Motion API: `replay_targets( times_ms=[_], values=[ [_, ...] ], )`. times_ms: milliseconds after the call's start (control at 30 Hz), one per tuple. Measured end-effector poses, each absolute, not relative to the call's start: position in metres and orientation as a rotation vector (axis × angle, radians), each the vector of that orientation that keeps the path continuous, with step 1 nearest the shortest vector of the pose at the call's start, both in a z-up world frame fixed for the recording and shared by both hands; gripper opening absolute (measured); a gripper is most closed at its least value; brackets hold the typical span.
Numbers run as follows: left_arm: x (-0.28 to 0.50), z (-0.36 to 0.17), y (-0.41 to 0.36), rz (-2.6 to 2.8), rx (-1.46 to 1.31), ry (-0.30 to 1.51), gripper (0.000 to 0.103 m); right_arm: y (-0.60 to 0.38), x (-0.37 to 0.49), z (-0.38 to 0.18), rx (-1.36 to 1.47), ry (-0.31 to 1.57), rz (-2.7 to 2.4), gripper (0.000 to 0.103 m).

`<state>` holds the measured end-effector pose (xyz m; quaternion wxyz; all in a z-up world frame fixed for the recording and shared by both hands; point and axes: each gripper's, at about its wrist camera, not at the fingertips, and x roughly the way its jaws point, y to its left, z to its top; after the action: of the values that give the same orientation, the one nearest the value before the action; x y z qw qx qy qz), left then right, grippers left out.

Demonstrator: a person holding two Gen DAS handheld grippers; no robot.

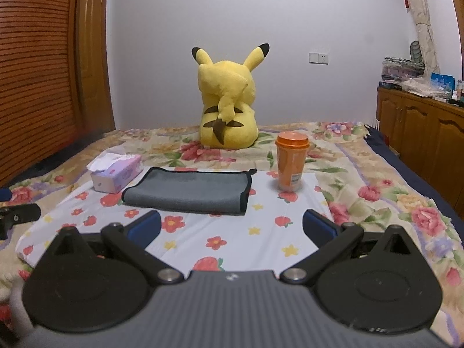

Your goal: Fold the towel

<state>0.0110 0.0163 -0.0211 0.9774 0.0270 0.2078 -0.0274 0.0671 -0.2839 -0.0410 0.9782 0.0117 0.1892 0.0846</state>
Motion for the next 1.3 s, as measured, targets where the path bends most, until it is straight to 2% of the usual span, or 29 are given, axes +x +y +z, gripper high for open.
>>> replay_targets(
  times_ms=[633,1300],
  values=[
    [0.005,-0.016,0.013,-0.055,0.074,0.362,0.103,-0.293,0.059,-0.035,0.060,0.305,0.133,0.103],
    [0.005,-0.016,0.013,-0.055,0.074,0.362,0.103,-0.294,0.060,-0.035,0.061,0.305,0.130,0.103]
  ],
)
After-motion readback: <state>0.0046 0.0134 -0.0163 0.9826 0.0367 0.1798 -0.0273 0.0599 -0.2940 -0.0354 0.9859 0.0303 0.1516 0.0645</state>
